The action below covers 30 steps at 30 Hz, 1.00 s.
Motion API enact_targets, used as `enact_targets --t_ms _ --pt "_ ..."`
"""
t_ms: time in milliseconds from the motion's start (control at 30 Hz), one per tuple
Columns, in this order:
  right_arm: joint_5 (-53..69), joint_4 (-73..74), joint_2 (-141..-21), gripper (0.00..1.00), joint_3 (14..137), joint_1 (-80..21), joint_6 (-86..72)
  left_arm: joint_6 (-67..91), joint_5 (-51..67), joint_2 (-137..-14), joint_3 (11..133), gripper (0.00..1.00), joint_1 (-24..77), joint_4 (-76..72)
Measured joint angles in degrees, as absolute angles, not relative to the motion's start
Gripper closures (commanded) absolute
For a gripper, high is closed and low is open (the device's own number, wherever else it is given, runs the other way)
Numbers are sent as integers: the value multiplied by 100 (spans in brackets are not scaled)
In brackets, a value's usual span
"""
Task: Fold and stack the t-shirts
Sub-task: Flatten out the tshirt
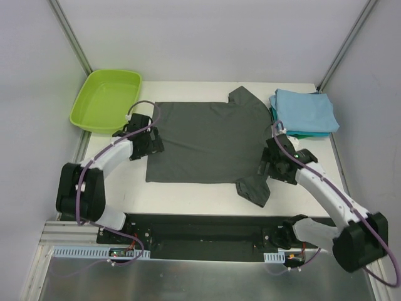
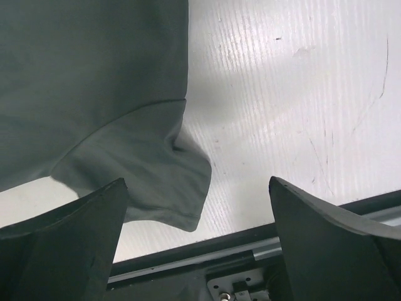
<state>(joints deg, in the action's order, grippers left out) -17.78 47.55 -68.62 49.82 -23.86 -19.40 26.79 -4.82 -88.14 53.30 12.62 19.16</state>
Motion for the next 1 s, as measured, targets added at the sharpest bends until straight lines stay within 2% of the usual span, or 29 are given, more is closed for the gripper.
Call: enact_targets --t_ms 233,367,633,733,767,833,867,900,1000 --pt "-1697 4230 -4788 4 3857 -2370 -2298 3487 -854 -6812 4604 2 1262 2248" --pt "-1553 4056 -4106 4 3350 -2355 -2434 4027 -836 -6230 3712 16 1262 2460" --pt "-1223 3769 -3922 4 2827 -2351 -2488 4794 -561 -6528 3092 36 1262 2539" --pt "-1103 3680 -4080 4 2818 -2349 -2484 4976 -506 -6709 3124 48 1262 2294" --pt "-1079 3636 -4145 3 2818 -2349 -2484 5024 -497 -6775 3140 56 1262 2222" --pt "-998 3601 -4248 2 2818 -2349 -2462 5081 -495 -6904 3175 75 1262 2082" --pt "-954 3592 -4296 2 2818 -2349 -2443 5113 -495 -6982 3181 97 1262 2005" --pt "-902 3588 -4335 1 2818 -2349 -2410 5140 -495 -7057 3197 100 1260 1944" --pt "-626 3638 -4423 3 2840 -2349 -2198 5146 -499 -7236 3223 100 1229 1780"
